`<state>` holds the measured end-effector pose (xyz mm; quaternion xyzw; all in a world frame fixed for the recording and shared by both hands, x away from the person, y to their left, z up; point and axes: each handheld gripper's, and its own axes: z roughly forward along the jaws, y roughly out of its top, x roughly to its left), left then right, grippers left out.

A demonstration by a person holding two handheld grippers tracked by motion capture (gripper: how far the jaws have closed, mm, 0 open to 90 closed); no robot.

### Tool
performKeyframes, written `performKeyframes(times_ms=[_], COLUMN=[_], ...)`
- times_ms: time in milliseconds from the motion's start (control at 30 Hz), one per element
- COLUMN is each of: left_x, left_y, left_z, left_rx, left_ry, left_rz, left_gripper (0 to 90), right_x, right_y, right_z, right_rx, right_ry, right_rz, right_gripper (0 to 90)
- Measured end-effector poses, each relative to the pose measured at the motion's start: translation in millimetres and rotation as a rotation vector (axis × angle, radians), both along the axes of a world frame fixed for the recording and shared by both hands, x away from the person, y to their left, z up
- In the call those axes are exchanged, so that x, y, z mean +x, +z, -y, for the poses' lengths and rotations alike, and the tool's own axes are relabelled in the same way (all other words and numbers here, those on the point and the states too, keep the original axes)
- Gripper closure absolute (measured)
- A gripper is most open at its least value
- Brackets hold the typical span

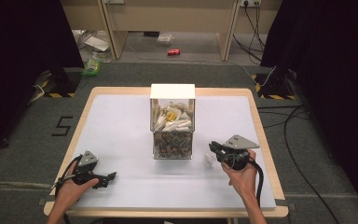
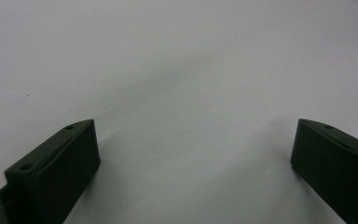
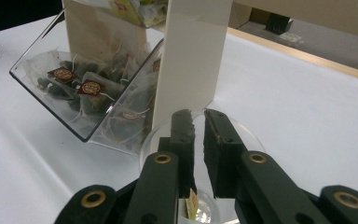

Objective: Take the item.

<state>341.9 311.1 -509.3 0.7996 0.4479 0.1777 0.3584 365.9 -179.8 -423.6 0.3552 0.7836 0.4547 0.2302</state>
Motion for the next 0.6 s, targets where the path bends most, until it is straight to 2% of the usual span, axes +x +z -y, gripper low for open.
performKeyframes(times_ms=[167,367,567,600], left_x=[0.0,0.0,0.0,0.0], left_y=[-0.1,0.0,0.0,0.0], left_z=[0.0,0.0,0.0,0.0], left_rx=[0.0,0.0,0.0,0.0], left_ry=[0.0,0.0,0.0,0.0], left_rz=[0.001,0.0,0.0,0.0], left_gripper=[0.5,0.4,0.4,0.4], right_x=[-1.0,-0.7,-0.5,-0.5], right_y=[3.0,6.7,10.3,10.3], right_z=[1.4,6.2,9.9,9.9], right_rx=[0.005,0.015,0.042,0.042], right_ry=[-0.003,-0.011,-0.035,-0.035], right_rz=[0.013,0.031,0.043,0.043], right_gripper=[79.7,73.1,58.7,58.7])
